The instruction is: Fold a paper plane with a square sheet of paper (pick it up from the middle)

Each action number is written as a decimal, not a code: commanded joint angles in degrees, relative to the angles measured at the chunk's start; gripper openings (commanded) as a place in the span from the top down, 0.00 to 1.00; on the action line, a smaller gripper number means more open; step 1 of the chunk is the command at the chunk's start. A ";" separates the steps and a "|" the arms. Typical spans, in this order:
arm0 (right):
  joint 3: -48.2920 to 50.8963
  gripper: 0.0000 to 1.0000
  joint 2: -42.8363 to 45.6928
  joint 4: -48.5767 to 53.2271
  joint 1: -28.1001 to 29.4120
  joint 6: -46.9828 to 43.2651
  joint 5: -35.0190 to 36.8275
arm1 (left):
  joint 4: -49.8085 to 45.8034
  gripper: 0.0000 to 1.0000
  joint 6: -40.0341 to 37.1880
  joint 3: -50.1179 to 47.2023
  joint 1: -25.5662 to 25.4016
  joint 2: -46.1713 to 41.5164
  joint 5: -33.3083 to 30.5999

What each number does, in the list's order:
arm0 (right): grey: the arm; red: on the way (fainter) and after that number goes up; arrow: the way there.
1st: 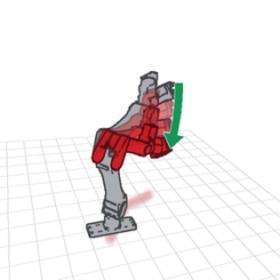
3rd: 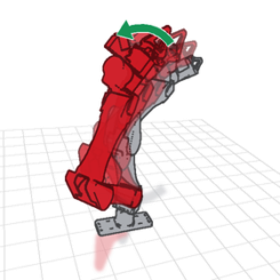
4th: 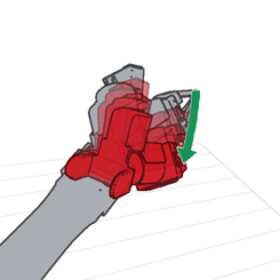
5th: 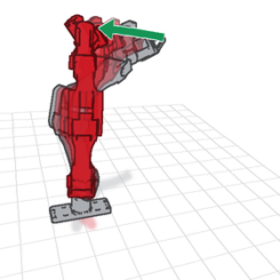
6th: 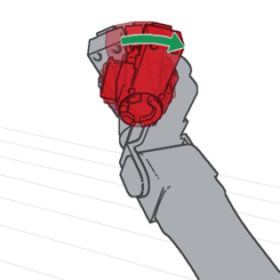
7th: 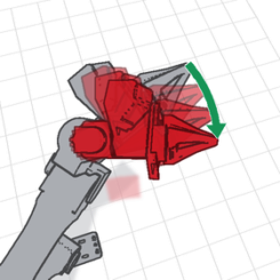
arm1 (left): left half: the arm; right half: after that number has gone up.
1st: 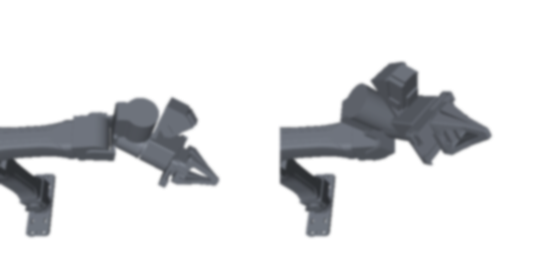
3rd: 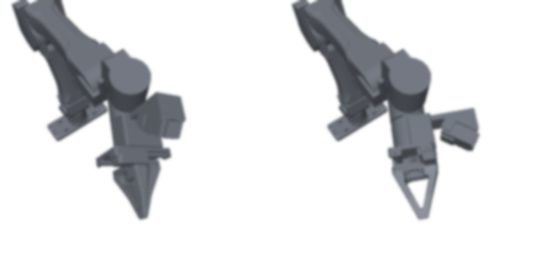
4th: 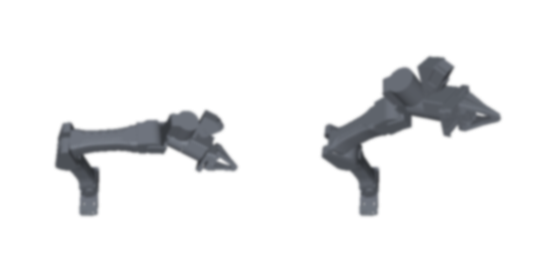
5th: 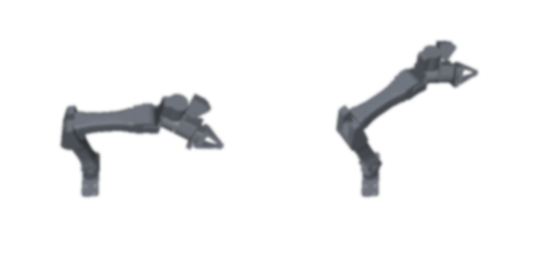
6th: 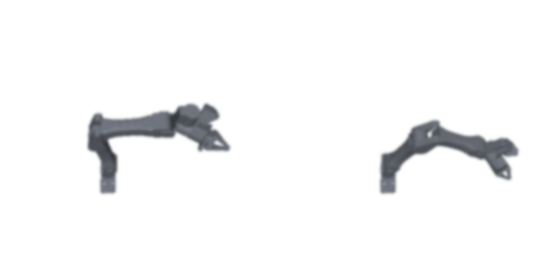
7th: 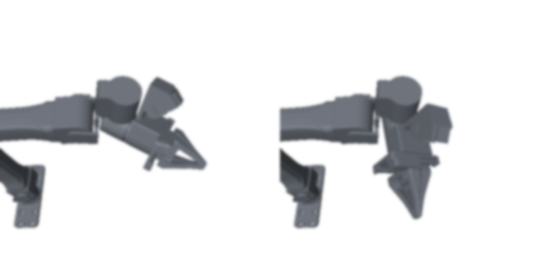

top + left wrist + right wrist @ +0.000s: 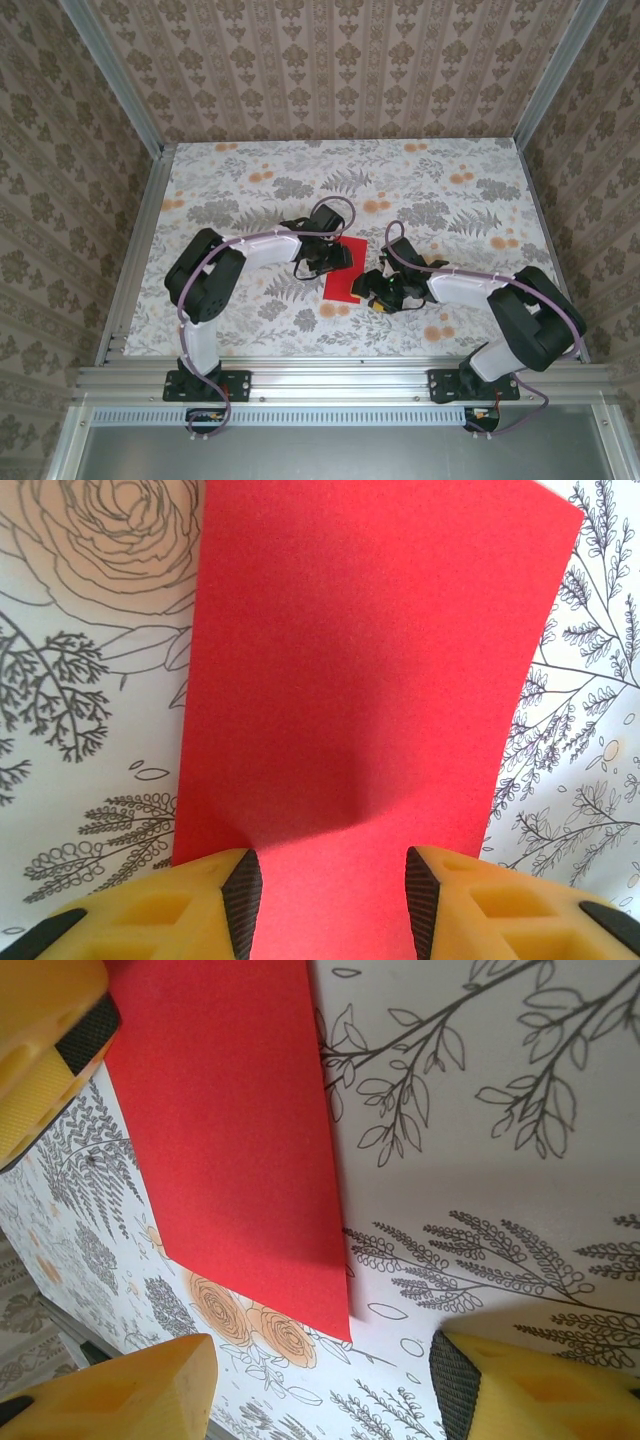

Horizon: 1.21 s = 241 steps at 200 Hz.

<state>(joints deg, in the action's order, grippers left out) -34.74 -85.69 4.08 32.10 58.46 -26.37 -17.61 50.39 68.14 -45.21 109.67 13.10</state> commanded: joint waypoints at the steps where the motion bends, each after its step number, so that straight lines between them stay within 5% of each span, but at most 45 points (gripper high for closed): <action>1: -0.60 0.39 -3.20 -4.11 1.38 1.65 -2.08 | -2.03 0.53 1.52 -1.22 1.00 1.10 -0.32; 124: -0.43 0.50 -5.38 -11.59 3.32 6.40 -4.10 | -1.05 0.53 2.61 -2.71 1.27 1.17 0.00; 241: 4.21 0.67 2.38 -12.80 2.55 7.44 2.24 | -1.15 0.53 2.34 -2.92 1.35 1.07 -0.18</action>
<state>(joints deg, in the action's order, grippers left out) -31.42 -84.62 -7.62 35.03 64.95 -26.13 -16.43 52.34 67.35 -44.47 109.62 14.15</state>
